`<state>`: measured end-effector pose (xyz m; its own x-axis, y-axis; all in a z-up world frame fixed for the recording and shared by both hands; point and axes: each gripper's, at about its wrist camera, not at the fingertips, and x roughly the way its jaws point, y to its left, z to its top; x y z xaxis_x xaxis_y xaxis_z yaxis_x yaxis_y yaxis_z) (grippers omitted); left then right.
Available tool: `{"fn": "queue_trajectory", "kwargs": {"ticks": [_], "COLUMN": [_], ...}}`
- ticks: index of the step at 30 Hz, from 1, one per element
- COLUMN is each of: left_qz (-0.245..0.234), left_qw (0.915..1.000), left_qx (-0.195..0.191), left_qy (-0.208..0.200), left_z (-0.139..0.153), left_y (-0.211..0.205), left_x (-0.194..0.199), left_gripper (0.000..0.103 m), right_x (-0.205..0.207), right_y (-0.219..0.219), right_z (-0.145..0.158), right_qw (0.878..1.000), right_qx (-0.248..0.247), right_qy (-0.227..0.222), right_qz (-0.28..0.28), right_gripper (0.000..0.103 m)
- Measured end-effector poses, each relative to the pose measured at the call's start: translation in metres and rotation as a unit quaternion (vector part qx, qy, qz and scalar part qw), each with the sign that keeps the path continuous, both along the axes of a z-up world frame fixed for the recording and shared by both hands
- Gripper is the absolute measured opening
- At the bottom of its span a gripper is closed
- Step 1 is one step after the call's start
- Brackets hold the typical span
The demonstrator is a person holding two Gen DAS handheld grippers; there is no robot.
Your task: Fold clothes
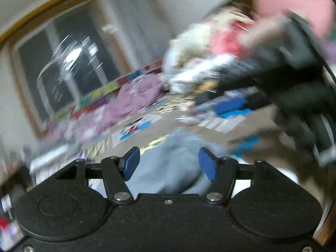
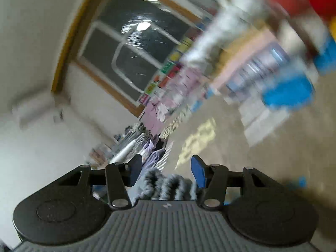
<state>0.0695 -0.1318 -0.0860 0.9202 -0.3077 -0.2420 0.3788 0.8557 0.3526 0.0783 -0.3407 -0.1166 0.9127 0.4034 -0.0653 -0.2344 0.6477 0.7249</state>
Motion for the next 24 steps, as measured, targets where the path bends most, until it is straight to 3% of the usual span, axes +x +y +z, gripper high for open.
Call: {"fn": "queue_trajectory", "kwargs": {"ticks": [4, 7, 10, 12, 13, 14, 17, 21, 24], "left_qz": [0.075, 0.095, 0.064, 0.057, 0.055, 0.054, 0.047, 0.032, 0.034], "left_qw": [0.9900, 0.9828, 0.9837, 0.9863, 0.9878, 0.9893, 0.9922, 0.9901, 0.9908], "left_qx": [-0.105, -0.132, -0.101, -0.080, -0.071, -0.062, -0.042, -0.047, -0.063], "left_qy": [0.057, 0.087, 0.134, 0.133, 0.127, 0.121, 0.108, 0.128, 0.114], "left_z": [0.013, 0.001, -0.034, -0.044, -0.046, -0.049, -0.055, -0.041, -0.029], "left_y": [0.048, 0.061, 0.050, 0.044, 0.042, 0.039, 0.034, 0.043, 0.052], "left_x": [0.038, 0.056, 0.068, 0.068, 0.067, 0.066, 0.064, 0.064, 0.055], "left_gripper": [0.041, 0.038, 0.039, 0.039, 0.039, 0.039, 0.039, 0.043, 0.049], "right_x": [-0.011, -0.016, -0.004, 0.016, 0.027, 0.026, 0.026, 0.027, 0.022], "right_y": [0.043, 0.079, 0.108, 0.124, 0.130, 0.126, 0.114, 0.109, 0.113], "right_z": [0.029, 0.042, 0.037, 0.026, 0.016, 0.011, 0.014, 0.013, 0.019], "right_qw": [0.987, 0.967, 0.949, 0.926, 0.904, 0.902, 0.915, 0.919, 0.919], "right_qx": [-0.133, -0.209, -0.286, -0.375, -0.428, -0.432, -0.403, -0.392, -0.392], "right_qy": [-0.085, -0.140, -0.118, -0.036, 0.013, 0.009, 0.013, 0.007, 0.002], "right_qz": [0.012, 0.043, 0.060, 0.035, 0.024, 0.024, 0.031, 0.037, 0.039], "right_gripper": [0.053, 0.052, 0.050, 0.047, 0.045, 0.045, 0.044, 0.044, 0.044]}}
